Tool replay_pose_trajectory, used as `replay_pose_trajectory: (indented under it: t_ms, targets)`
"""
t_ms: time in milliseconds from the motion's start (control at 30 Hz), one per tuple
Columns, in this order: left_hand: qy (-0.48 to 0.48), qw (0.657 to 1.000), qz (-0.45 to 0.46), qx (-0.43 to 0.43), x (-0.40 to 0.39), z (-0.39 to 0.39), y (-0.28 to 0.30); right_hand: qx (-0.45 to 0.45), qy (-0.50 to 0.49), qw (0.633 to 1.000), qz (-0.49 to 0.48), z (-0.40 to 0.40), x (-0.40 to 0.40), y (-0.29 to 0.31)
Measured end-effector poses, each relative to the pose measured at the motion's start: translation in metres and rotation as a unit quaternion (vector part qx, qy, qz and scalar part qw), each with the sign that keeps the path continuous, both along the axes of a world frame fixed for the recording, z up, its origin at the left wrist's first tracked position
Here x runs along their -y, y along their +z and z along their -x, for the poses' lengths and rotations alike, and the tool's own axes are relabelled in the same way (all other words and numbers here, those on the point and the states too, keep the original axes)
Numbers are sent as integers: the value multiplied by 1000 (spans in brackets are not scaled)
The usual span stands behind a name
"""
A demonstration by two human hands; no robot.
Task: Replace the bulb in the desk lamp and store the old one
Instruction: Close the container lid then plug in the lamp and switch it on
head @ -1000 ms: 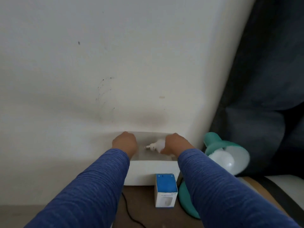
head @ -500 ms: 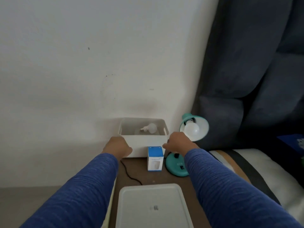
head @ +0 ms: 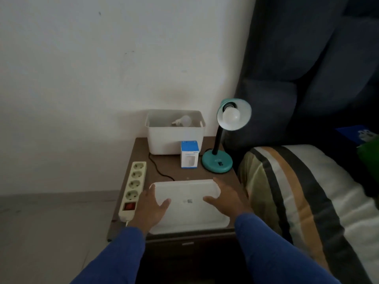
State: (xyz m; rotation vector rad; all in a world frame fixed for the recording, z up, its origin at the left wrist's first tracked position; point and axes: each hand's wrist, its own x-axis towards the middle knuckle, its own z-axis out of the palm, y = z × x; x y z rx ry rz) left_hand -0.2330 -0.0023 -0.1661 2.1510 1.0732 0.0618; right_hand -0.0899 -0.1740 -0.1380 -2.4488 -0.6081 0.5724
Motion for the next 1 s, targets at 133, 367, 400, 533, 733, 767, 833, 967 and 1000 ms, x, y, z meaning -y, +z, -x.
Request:
replay_pose_trajectory:
  t_ms: [133, 367, 400, 533, 733, 767, 833, 967, 1000]
  targets:
    - [-5, 999, 20, -28, 8, 6, -14, -13, -32, 998, 60, 6, 3, -29]
    - [-27, 998, 24, -44, 6, 8, -35, -33, -42, 994, 98, 4, 2, -46]
    - [-26, 999, 14, -43, 6, 8, -37, -31, -44, 994, 96, 4, 2, -47]
    - [-15, 999, 4, -35, 6, 9, -38, -24, -74, 993, 89, 5, 3, -47]
    - [-3, 999, 11, 37, 4, 5, -29, 6, -110, 994, -2, 4, 3, -25]
    - [4, 998, 7, 56, 3, 3, -26, 23, -111, 993, -19, 4, 2, -21]
    - [17, 996, -12, 92, 1, 1, -17, 50, -113, 991, -56, 3, -2, -13]
    - [42, 986, -63, 149, -13, -8, 2, 92, -103, 984, -112, -4, -21, 6]
    - [49, 983, -79, 156, -19, -10, 8, 103, -99, 983, -119, -7, -28, 11]
